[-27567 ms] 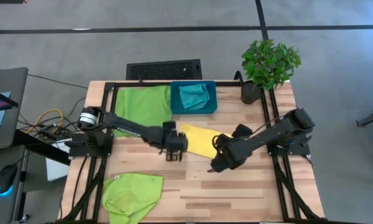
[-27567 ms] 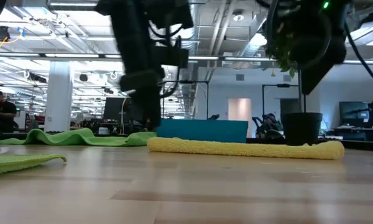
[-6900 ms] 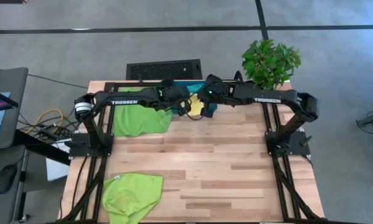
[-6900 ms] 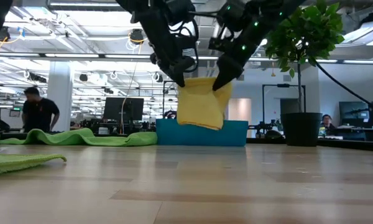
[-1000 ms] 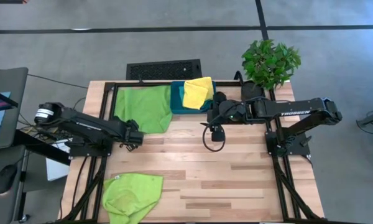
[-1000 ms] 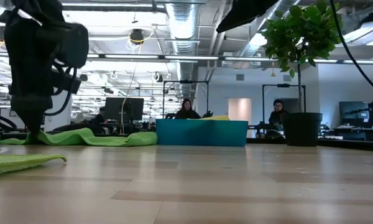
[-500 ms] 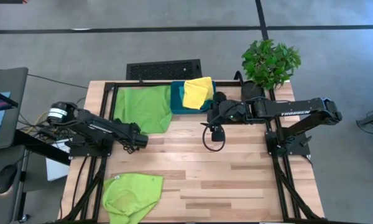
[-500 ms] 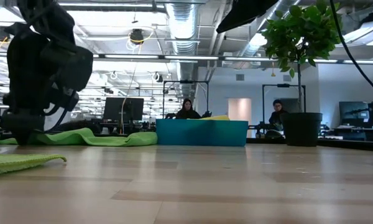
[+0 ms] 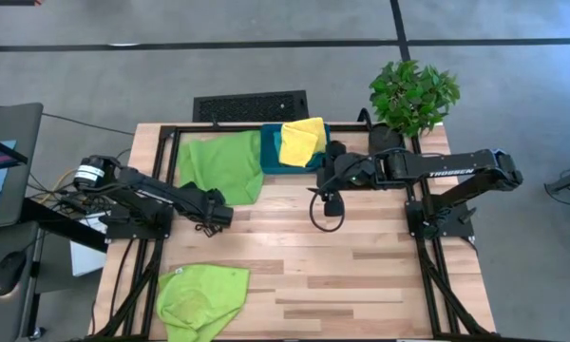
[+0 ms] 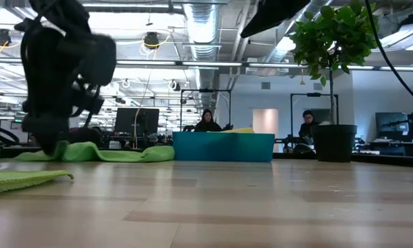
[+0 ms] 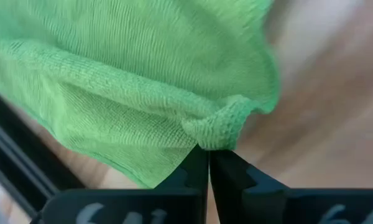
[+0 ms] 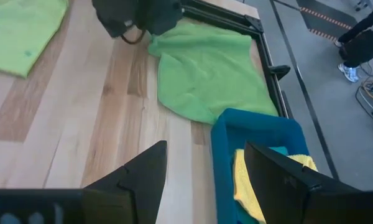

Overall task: Fold microfiber towels
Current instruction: Fold the green microfiber cloth

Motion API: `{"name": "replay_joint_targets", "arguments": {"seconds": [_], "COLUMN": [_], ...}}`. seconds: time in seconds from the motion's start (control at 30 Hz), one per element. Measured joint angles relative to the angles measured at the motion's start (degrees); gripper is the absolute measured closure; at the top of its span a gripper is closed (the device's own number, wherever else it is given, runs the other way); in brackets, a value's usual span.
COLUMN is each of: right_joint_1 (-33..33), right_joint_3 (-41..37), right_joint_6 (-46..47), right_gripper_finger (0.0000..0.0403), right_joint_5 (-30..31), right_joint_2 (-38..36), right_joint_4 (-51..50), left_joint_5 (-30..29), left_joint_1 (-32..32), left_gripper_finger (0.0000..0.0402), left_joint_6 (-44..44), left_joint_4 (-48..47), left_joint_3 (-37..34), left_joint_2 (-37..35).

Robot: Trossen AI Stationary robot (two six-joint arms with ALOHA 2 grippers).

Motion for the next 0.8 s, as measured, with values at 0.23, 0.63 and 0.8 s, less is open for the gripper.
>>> {"name": "replay_joint_targets", "arguments": {"seconds": [0.23, 0.63, 0.8], "right_joint_1": [0.11, 1.51, 3.01], "right_joint_3": [0.05, 0.15, 0.08], "right_joint_6": [-1.01, -10.1, -18.29], "right_gripper_finger": [0.0163, 0.0163, 0.0163], "right_joint_5": [-0.06, -1.57, -1.66], "right_joint_2": [1.24, 11.67, 16.6], "right_joint_4": [-2.18, 2.4, 7.74], "left_joint_5": [1.67, 8.22, 7.33], "left_joint_1": [-5.87, -18.15, -21.66], "left_gripper_finger": [0.0401, 0.0401, 0.0401], "left_joint_6": [-0.63, -11.67, -16.36], "left_joint_4": [-0.01, -0.34, -3.17], "left_joint_3": [5.51, 10.86, 13.19], "left_joint_2": [-0.01, -0.02, -0.07]}}
